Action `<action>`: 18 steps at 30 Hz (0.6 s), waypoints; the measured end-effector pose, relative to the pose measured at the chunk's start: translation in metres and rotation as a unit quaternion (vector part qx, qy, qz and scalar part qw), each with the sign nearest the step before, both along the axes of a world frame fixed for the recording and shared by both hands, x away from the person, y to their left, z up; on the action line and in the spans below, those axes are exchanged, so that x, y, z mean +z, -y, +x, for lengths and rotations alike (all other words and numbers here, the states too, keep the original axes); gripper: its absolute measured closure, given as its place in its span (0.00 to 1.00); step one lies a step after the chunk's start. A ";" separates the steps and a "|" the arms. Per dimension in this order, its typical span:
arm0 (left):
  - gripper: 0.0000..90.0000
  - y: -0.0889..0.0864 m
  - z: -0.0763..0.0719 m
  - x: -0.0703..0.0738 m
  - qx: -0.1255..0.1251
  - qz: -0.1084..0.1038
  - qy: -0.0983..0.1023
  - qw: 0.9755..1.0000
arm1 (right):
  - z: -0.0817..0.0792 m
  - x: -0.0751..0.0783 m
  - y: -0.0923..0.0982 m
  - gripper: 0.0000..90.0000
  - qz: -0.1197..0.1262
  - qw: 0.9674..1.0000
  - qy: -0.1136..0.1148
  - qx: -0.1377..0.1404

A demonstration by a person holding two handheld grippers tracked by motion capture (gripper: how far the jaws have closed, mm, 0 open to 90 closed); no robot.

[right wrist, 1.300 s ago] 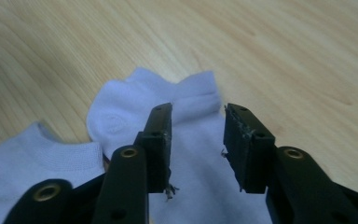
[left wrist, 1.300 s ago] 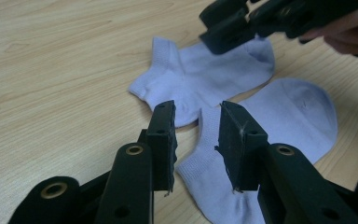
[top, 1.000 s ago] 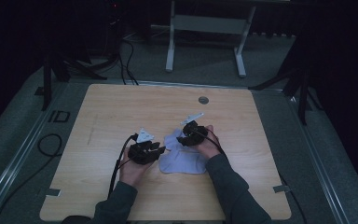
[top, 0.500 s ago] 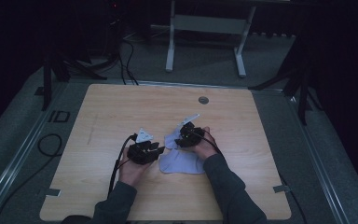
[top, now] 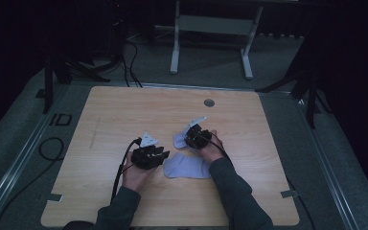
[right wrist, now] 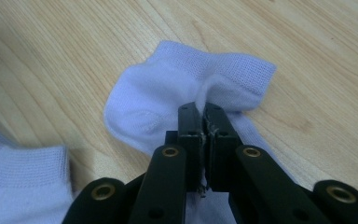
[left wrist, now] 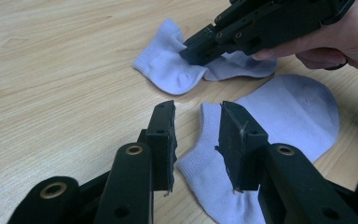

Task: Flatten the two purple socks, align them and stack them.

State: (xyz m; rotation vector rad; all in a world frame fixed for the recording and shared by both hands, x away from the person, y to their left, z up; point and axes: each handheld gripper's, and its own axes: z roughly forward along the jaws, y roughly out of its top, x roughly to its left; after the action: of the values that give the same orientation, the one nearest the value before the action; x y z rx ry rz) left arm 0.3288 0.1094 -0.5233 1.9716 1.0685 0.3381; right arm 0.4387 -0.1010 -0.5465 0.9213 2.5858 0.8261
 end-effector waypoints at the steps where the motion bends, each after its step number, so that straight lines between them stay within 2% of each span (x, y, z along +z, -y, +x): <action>1: 0.73 0.000 0.000 0.000 0.000 0.001 0.000 1.000 | 0.000 0.000 0.000 0.96 0.001 1.000 0.000 -0.001; 12: 0.72 -0.004 0.001 0.000 0.006 -0.002 0.000 1.000 | 0.000 0.003 0.005 0.97 -0.002 1.000 0.008 0.000; 14: 0.72 -0.004 0.001 0.000 0.007 -0.001 -0.001 1.000 | -0.002 0.012 0.011 0.97 0.010 1.000 0.015 0.000; 18: 0.72 -0.004 -0.001 0.001 0.006 0.000 0.002 1.000 | -0.013 0.028 0.021 0.97 0.017 0.999 0.036 0.008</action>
State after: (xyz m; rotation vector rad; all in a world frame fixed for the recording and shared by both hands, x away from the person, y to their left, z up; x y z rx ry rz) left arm 0.3282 0.1137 -0.5225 1.9652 1.0779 0.3475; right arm 0.4261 -0.1219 -0.5182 0.8648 2.5280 0.8947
